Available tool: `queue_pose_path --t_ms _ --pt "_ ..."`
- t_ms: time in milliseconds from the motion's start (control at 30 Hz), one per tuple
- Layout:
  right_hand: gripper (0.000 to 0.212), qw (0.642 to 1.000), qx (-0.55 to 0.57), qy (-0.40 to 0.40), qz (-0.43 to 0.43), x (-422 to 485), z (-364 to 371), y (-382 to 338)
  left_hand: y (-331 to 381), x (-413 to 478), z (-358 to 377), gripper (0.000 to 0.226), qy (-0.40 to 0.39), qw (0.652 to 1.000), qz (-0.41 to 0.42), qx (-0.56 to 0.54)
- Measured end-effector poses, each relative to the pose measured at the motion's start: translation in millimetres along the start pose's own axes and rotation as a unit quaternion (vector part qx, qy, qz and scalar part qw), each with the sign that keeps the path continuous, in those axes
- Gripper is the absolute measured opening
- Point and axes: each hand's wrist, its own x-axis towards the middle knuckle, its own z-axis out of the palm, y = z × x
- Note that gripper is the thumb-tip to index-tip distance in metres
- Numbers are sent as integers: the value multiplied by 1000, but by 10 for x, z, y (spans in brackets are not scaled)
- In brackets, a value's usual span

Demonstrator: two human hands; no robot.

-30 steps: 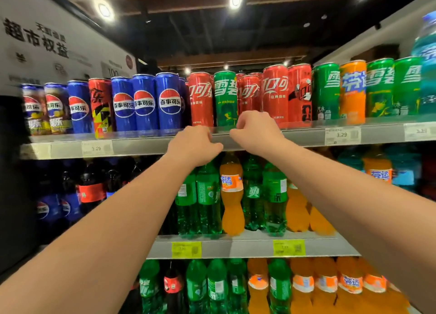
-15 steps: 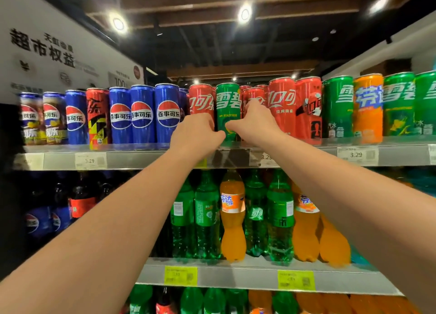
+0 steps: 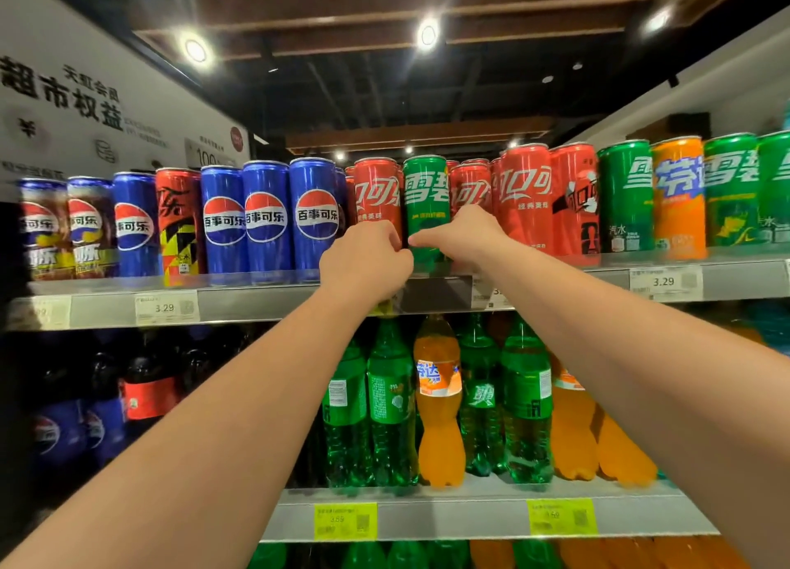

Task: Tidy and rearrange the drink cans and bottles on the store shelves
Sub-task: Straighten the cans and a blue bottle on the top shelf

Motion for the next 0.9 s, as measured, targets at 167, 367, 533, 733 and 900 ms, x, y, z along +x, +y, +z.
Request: queue_pose_path --t_ms 167,367,533,733,900 --pt "62 999 22 13 21 79 4 -19 -39 26 21 26 0 1000 -2 -4" --pt "70 999 25 -2 29 172 89 -11 -54 18 2 27 3 1000 4 -8" --pt "72 999 35 -2 35 232 122 -5 -91 7 -9 25 5 1000 3 -18" --pt "71 999 32 1 37 281 164 21 -116 7 -7 27 7 1000 -2 -24" --pt "65 998 45 6 38 306 176 46 -134 14 25 27 14 1000 -2 -24"
